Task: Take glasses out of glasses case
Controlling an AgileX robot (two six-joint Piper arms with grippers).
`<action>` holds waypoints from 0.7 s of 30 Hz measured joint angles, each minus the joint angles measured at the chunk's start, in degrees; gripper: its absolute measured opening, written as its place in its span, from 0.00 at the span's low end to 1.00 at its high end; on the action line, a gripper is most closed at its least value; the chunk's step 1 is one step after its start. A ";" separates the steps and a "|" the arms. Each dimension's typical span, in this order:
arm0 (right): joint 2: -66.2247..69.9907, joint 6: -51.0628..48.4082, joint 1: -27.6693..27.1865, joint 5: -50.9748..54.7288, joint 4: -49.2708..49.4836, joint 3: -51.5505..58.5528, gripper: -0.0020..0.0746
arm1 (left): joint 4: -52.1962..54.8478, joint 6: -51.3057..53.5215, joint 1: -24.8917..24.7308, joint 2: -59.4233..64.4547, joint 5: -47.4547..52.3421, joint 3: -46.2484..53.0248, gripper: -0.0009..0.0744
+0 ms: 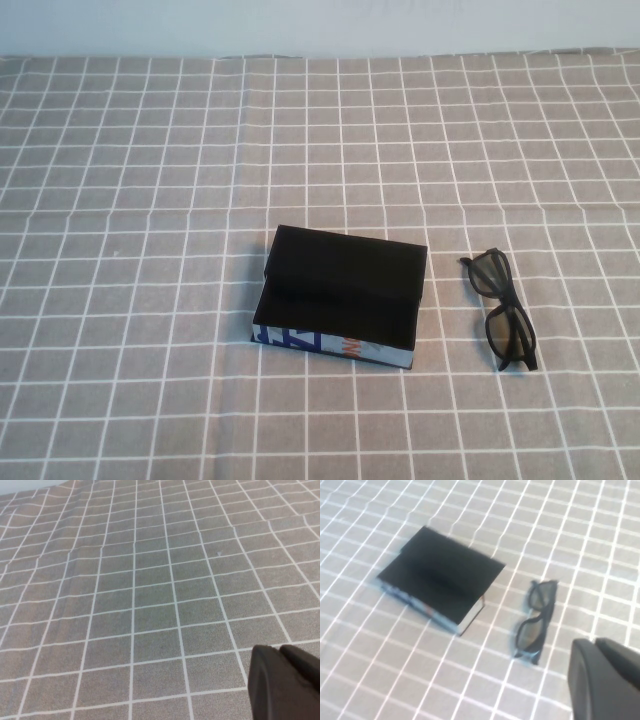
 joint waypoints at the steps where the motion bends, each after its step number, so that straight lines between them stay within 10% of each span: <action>1: -0.29 0.00 0.00 0.71 0.41 0.03 0.01 | 0.00 0.00 0.00 0.00 0.00 0.00 0.01; 12: -4.71 -1.80 -0.53 0.97 1.56 0.49 0.01 | 0.00 0.00 0.00 0.00 0.00 0.00 0.01; 21: -21.28 -2.85 -0.57 -31.17 0.37 15.60 0.00 | 0.00 0.00 0.00 0.00 0.00 0.00 0.01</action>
